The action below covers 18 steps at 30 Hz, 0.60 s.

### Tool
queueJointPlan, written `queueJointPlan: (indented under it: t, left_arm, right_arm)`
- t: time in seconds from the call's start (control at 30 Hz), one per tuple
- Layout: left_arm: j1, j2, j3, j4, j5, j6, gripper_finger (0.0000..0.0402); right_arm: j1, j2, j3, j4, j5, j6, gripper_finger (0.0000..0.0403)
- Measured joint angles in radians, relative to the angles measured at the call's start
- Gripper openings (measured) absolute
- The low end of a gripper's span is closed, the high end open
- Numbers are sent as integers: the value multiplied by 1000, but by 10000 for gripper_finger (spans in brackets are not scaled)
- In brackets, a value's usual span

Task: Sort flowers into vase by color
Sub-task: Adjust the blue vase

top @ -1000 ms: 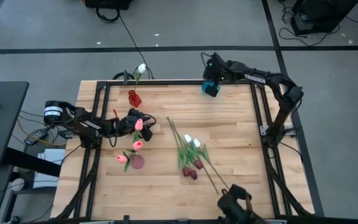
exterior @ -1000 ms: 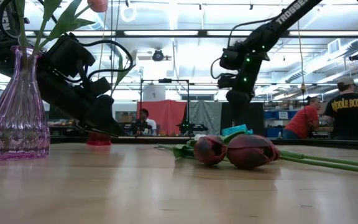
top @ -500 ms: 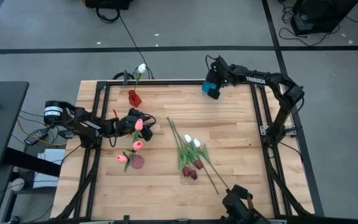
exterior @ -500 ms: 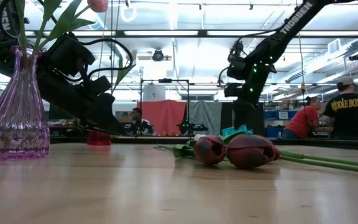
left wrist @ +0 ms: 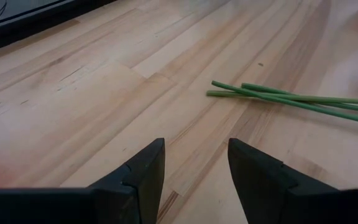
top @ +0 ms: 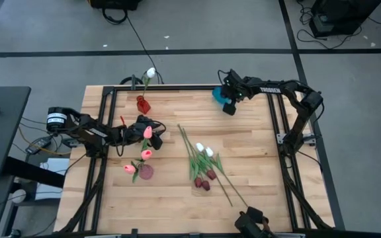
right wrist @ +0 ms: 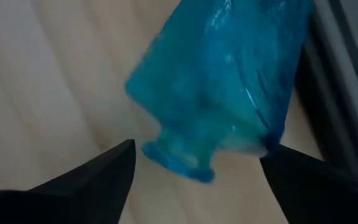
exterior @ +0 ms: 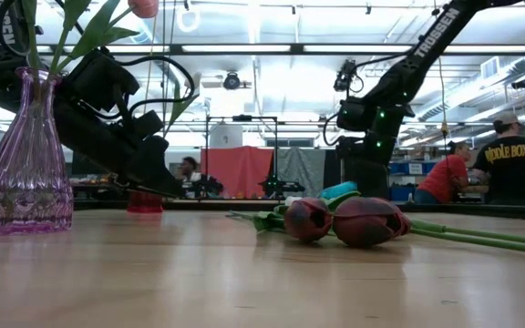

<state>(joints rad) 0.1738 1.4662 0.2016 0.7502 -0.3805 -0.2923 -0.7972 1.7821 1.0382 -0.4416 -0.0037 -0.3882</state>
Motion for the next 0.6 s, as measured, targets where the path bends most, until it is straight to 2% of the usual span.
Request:
queueJointPlan:
  t: [0.2,0.4,0.6]
  left_arm:
    - [0,0,0,0,0,0,182]
    - [0,0,0,-1,0,0,182]
    - [0,0,0,-1,0,1,182]
  right_arm:
    - [36,0,2,2,71,26,334]
    - [50,0,3,43,61,89,325]
    - [65,0,4,57,171,163,308]
